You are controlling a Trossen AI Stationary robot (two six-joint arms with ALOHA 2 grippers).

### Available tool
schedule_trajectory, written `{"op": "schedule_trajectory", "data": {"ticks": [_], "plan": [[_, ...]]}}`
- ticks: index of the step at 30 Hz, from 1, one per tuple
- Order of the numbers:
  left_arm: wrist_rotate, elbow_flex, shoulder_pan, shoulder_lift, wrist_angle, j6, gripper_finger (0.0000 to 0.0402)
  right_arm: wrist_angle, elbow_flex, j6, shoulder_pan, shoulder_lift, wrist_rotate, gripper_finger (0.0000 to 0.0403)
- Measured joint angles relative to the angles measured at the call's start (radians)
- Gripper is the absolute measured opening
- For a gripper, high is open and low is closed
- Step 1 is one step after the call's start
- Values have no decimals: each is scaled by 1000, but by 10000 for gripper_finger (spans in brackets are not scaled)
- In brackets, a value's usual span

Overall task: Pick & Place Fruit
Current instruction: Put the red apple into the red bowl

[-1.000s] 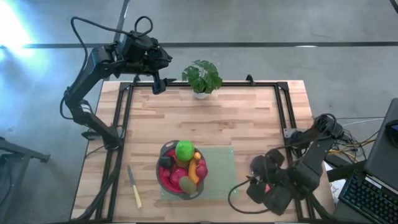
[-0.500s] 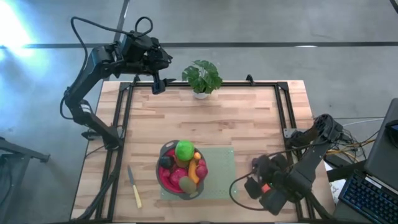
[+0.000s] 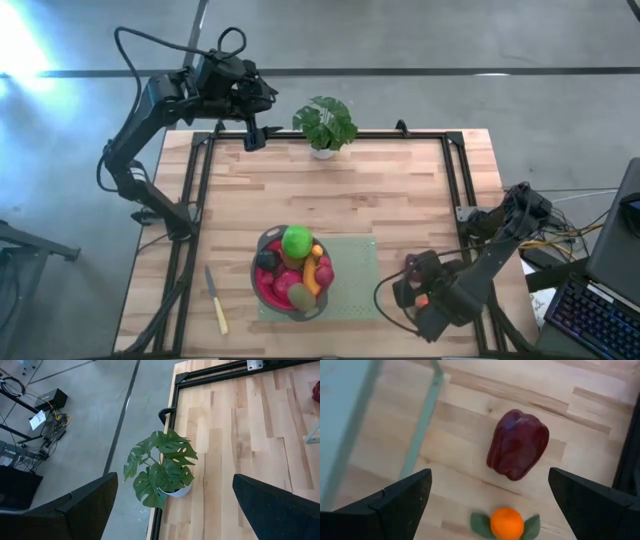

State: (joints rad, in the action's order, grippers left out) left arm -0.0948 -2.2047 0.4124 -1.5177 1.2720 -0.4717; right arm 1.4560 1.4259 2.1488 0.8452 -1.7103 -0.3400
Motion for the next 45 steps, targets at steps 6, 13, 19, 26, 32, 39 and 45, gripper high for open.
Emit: {"op": "schedule_trajectory", "data": {"ticks": [6,13,19,26,32,39,45], "plan": [[0,0,0,0,0,0,399,-55,-101,96,-11,0,43,395],[0,0,0,0,0,3,399,-189,-217,163,-12,-1,54,395],[0,0,-1,0,0,11,399,-311,-334,171,-19,-2,53,395],[0,0,-1,0,0,29,399,-423,-445,172,-34,-2,53,395],[0,0,-1,-1,0,30,399,-498,-502,172,-37,-1,53,389],[0,0,-1,-1,0,32,399,-506,-504,167,-40,-1,53,324],[0,0,-1,-1,0,36,399,-504,-503,161,-40,-1,53,255]]}}
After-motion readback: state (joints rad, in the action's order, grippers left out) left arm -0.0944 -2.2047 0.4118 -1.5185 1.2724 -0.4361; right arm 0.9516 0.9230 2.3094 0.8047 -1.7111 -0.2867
